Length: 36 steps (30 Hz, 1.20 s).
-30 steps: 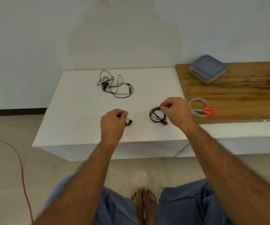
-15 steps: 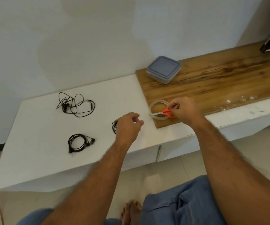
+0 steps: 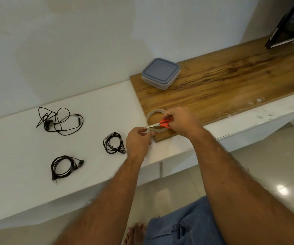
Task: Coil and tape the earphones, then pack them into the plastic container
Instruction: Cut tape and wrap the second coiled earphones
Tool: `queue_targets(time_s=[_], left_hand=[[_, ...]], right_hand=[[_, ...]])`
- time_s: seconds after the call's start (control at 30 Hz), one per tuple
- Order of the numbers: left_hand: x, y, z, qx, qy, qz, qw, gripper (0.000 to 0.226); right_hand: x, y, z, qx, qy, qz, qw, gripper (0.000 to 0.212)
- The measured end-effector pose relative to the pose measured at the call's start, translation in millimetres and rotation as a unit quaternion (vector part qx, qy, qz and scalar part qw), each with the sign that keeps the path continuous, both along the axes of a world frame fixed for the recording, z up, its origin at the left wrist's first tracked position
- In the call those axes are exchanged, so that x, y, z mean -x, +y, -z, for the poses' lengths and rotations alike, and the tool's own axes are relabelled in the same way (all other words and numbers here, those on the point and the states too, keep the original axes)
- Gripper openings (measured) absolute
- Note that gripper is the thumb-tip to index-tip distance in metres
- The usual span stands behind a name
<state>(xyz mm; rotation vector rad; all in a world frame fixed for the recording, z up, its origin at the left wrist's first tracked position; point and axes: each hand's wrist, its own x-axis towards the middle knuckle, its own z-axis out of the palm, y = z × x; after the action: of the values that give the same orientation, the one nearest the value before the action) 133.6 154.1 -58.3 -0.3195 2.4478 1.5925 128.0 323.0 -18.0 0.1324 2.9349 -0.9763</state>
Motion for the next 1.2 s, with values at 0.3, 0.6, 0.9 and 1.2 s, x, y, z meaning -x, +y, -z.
queue_targets(time_s=[0.3,0.6,0.9,1.2], left_hand=[[2,3,-5,-0.161,-0.057,-0.059,0.984,0.009],[3,7,-7,-0.16,-0.059,-0.072,0.983,0.008],[1,4,-6,-0.174,-0.035,-0.119,0.977,0.008],[1,2,-8,-0.155,-0.028,-0.134,0.978,0.008]], right_hand=[[0,2,-2,0.049,-0.025,0.004,0.998,0.038],[2,4,-3,0.038,0.001,-0.004,0.999,0.026],[-3,10,3,0.074,-0.005,0.0,0.997,0.026],[-2,0,0,0.023,-0.04,-0.023,0.999,0.032]])
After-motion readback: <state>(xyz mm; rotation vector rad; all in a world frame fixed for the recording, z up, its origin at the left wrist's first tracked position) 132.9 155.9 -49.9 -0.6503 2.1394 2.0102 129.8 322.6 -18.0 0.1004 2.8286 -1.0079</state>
